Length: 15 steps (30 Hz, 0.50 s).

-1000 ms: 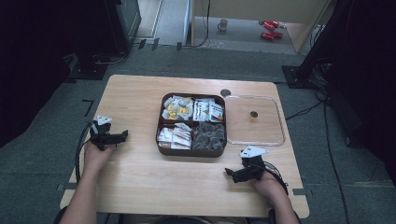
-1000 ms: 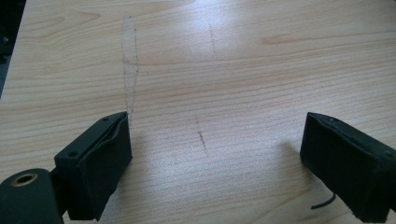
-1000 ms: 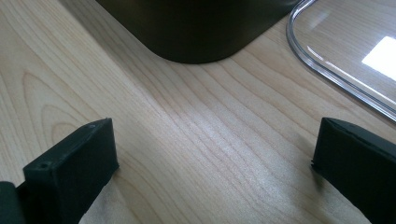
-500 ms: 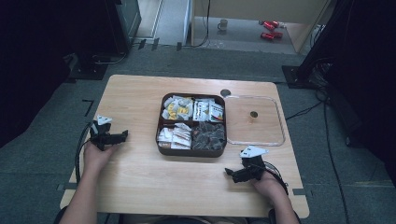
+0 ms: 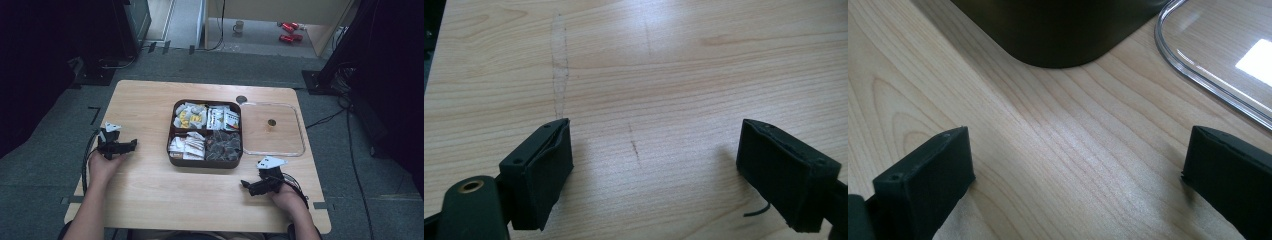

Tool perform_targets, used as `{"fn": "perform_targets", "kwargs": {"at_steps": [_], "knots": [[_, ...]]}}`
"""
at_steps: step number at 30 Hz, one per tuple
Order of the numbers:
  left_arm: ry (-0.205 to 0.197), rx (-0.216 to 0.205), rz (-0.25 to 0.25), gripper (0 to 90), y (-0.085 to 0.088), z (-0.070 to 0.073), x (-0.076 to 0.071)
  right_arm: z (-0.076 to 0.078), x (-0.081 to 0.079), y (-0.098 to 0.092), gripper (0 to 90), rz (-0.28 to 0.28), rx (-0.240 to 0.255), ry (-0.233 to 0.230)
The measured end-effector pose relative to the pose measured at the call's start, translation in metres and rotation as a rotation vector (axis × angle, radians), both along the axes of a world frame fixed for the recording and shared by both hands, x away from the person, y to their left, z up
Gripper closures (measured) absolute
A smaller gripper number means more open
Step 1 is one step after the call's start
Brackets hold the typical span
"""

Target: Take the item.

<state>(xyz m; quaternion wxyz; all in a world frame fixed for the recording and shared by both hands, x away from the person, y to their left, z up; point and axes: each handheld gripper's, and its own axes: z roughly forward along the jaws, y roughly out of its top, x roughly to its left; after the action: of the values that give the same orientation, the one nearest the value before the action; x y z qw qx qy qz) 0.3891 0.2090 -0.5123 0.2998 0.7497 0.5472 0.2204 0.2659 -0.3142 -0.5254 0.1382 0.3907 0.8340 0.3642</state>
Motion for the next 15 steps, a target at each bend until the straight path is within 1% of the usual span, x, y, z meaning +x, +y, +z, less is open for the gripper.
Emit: {"fn": "perform_targets", "kwargs": {"at_steps": [2, 3, 6, 8, 13, 14, 15], "knots": [[0.003, 0.001, -0.002, 14.7, 0.0000, 0.0003, 0.0002, 0.0000, 0.0000, 0.0000, 0.0, 0.000, 0.000, 0.000], [0.014, 0.004, -0.011, 15.3, 0.0001, 0.0017, 0.0012, 0.0000, 0.0000, 0.0000, 0.0, 0.000, 0.000, 0.000], [0.033, 0.010, -0.027, 19.4, -0.0007, 0.0045, 0.0025, 0.0000, 0.0001, 0.0000, 0.0, 0.001, 0.000, -0.002], [0.037, 0.011, -0.046, 24.6, -0.0021, 0.0057, 0.0020, -0.0001, 0.0001, 0.0000, 0.0, 0.001, -0.001, -0.002], [0.062, 0.019, -0.081, 27.0, -0.0051, 0.0085, 0.0032, -0.0001, 0.0000, 0.0001, 0.0, 0.001, -0.001, -0.002], [0.065, 0.017, -0.087, 30.2, -0.0050, 0.0095, 0.0030, 0.0000, 0.0000, 0.0001, 0.0, 0.001, -0.002, -0.002], [0.067, 0.006, -0.093, 34.1, -0.0046, 0.0102, 0.0030, -0.0001, -0.0001, 0.0001, 0.0, 0.001, -0.002, -0.002]]}}
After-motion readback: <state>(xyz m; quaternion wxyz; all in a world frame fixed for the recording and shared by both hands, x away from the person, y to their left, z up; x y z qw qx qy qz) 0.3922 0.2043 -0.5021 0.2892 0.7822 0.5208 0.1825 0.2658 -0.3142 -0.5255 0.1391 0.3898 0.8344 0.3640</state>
